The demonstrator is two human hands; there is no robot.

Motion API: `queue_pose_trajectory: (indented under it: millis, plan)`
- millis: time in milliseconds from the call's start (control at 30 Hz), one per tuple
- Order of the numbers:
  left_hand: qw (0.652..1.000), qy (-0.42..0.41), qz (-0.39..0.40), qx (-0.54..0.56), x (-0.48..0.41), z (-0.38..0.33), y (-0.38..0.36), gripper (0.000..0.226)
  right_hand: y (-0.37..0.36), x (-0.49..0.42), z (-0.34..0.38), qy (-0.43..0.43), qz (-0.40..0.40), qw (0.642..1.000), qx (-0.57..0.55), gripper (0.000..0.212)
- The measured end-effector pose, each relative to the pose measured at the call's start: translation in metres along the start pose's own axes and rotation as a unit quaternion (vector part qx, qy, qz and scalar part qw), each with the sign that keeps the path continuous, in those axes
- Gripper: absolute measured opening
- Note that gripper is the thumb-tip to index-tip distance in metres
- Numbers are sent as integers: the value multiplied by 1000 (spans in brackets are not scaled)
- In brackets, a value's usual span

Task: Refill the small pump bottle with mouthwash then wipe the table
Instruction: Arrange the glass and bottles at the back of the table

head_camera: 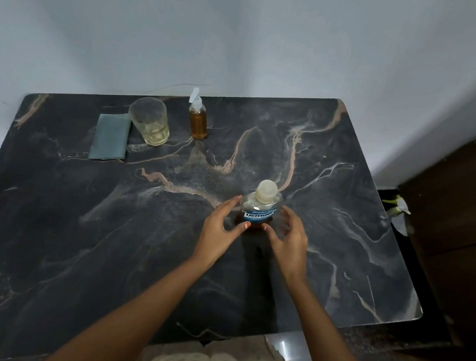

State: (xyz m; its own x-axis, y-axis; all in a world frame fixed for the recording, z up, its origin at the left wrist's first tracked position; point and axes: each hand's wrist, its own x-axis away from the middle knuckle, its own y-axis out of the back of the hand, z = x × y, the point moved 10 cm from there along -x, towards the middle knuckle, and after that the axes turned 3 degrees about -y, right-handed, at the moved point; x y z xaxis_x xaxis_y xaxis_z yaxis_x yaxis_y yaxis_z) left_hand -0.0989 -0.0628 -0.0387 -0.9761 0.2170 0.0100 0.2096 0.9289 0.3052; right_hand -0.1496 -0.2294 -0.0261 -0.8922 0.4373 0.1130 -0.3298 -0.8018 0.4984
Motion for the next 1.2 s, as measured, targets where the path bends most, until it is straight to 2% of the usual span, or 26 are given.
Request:
queue_pose_trajectory:
  millis: [100,200,333,633,1200]
  plan:
    - [999,22,-26,39,-4,3,-4,47,-9,-12,3,-14,41,998,-52,64]
    - [997,27,-46,53,-6,5,-6,41,-15,-18,5,-9,61,995,-74,58]
    - [995,33,-70,60,-6,7,-6,40,-15,-22,4,-4,52,995,-82,45]
    - [989,53,-82,110,-39,4,-4,37,-18,-54,13,7,35,995,-90,43]
    - [993,32,-84,75,-187,-1,12,37,-49,-189,59,7,20,997,-79,46]
